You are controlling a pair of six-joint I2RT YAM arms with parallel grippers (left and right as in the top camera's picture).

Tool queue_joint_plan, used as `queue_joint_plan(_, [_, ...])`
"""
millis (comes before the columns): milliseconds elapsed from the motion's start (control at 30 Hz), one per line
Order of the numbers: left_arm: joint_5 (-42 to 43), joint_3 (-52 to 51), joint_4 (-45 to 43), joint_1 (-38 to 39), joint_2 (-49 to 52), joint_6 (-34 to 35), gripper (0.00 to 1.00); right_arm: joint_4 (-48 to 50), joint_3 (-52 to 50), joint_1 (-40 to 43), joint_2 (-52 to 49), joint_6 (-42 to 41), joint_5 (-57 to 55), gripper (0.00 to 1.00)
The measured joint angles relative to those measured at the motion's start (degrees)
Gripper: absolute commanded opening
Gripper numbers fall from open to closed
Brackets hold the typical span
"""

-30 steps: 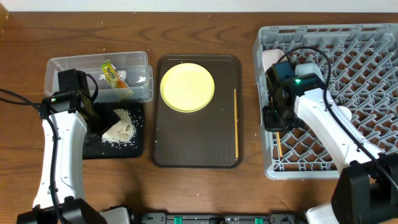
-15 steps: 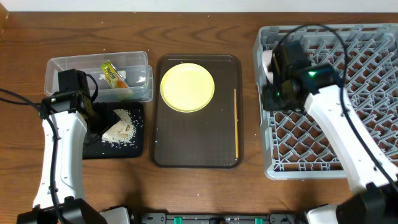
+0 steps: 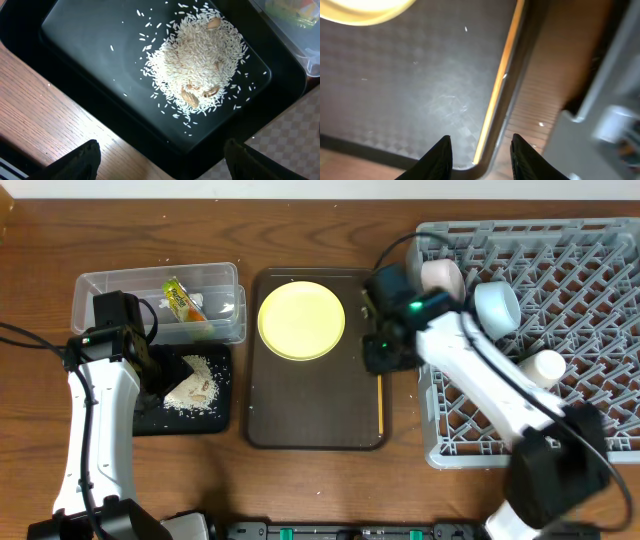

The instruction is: Sort waste into correct bins and load items into the dishwasher rack

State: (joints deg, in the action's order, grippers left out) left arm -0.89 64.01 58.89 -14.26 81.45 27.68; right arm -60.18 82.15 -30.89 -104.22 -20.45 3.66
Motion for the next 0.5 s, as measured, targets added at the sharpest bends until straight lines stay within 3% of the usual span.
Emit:
queue_joint_plan(333, [0.0,0.0,0.0,0.0,0.0,0.0,0.82,2.4,-0.3,-1.2,-12.1,-6.0,-0.9,0.34])
queue_joint_plan(500, [0.0,0.0,0.0,0.0,0.0,0.0,0.82,3.6,-0.3,-1.3,-14.4,-7.4,-1.1,0.29])
